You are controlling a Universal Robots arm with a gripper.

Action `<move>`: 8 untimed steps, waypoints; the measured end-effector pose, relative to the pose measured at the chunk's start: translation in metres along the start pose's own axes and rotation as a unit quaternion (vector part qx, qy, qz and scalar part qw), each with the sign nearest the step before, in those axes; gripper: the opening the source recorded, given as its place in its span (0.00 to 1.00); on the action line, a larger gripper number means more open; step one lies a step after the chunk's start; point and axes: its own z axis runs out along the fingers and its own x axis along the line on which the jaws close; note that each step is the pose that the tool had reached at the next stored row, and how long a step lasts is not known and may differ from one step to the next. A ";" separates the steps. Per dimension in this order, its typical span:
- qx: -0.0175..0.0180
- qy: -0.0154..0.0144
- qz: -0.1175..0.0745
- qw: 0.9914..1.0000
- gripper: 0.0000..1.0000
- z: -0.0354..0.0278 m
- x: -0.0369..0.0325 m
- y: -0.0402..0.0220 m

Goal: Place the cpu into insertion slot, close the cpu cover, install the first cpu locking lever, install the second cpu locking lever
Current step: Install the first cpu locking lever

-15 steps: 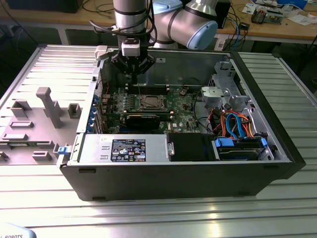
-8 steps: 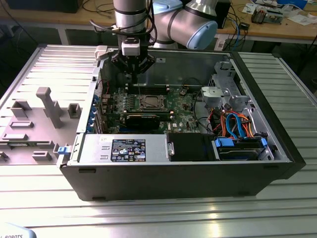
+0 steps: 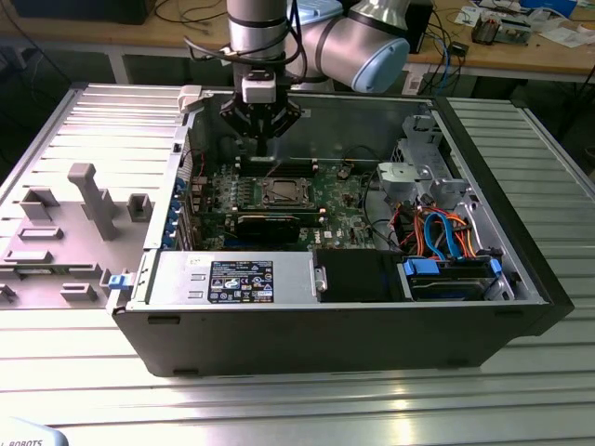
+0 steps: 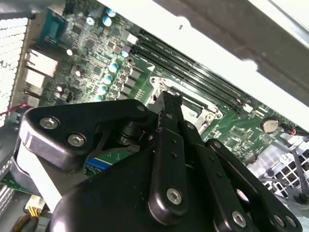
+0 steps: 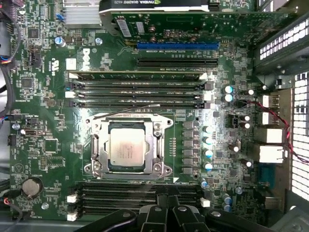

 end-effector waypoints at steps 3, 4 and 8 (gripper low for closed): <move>-0.001 0.000 0.001 1.000 0.11 0.0012 0.0043 0.0000; -0.001 0.000 0.002 1.000 0.11 0.0017 0.0057 0.0000; 0.007 0.000 0.011 1.000 0.11 0.0042 0.0113 0.0001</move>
